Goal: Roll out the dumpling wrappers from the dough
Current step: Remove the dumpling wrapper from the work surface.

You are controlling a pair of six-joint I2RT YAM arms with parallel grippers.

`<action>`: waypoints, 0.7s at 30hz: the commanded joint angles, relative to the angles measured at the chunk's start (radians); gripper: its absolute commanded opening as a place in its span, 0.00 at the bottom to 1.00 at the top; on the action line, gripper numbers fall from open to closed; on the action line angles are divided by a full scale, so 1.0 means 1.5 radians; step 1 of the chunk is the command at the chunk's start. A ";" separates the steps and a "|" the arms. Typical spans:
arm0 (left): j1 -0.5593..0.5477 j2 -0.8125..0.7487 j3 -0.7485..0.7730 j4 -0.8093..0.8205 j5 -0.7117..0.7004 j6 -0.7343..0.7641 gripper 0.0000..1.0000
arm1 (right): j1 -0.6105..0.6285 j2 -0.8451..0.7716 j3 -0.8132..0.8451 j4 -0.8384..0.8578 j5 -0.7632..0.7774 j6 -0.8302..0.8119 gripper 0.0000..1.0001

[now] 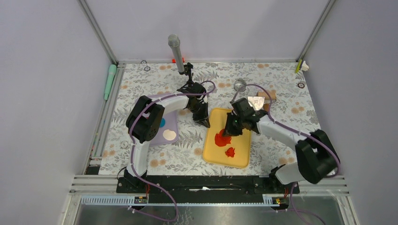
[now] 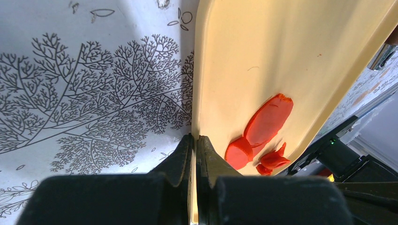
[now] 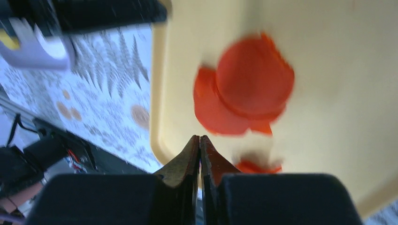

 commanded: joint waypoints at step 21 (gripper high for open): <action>0.008 0.000 -0.019 0.045 -0.018 -0.004 0.00 | 0.008 0.290 0.147 0.074 0.041 -0.029 0.09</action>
